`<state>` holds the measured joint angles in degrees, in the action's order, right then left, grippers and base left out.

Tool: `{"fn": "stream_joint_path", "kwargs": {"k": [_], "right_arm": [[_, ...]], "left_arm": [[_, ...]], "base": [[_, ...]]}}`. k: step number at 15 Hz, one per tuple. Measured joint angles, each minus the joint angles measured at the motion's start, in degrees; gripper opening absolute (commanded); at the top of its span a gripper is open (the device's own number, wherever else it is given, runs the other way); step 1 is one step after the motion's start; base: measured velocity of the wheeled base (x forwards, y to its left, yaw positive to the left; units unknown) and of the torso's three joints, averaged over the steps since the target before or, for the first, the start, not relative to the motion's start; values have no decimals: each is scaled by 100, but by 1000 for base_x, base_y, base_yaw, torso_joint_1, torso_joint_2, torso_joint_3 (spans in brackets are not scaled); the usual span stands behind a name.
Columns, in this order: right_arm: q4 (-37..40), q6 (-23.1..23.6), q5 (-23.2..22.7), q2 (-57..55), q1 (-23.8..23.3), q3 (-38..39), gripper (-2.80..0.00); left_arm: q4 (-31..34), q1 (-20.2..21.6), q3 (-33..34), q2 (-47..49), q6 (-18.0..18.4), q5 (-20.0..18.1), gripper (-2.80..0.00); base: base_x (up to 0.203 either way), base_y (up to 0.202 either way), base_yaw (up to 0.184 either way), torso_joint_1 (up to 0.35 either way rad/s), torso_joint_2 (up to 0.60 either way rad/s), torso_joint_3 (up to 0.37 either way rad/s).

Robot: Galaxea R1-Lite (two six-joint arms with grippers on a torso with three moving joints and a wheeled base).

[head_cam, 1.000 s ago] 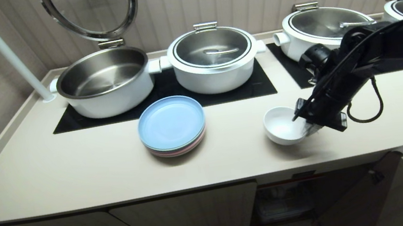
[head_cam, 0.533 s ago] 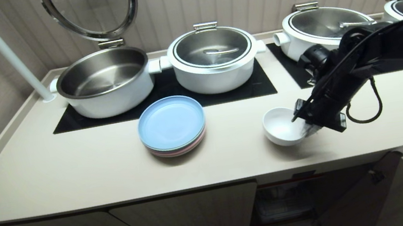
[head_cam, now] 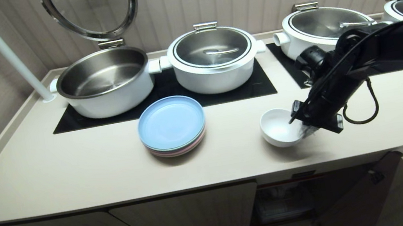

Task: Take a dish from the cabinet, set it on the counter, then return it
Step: Place it on the table

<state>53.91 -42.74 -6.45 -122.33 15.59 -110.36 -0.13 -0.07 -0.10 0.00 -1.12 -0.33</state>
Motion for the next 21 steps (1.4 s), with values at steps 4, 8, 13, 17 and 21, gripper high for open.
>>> {"fn": "stream_joint_path", "kwargs": {"k": [4, 8, 13, 17, 21], "right_arm": [[9, 0, -2, -10, 35, 0, -280], [4, -18, -7, -11, 39, 22, -280], [-61, -15, -2, -79, 35, 8, -280], [-74, -13, 6, -140, 28, -11, -280], [-71, -15, 20, -191, 14, -90, -280]], "left_arm": [[-1, 0, 0, 0, 5, -2, -280], [-2, 2, 0, 0, 2, 3, -280], [-2, 2, 0, 0, 1, 3, -280], [-2, 0, 0, 0, 0, 0, -280], [-2, 2, 0, 0, 0, 0, -280]], "base": [[0, 0, 0, 0, 0, 0], [0, 0, 0, 0, 0, 0], [0, 0, 0, 0, 0, 0], [0, 0, 0, 0, 0, 0], [0, 0, 0, 0, 0, 0]]}}
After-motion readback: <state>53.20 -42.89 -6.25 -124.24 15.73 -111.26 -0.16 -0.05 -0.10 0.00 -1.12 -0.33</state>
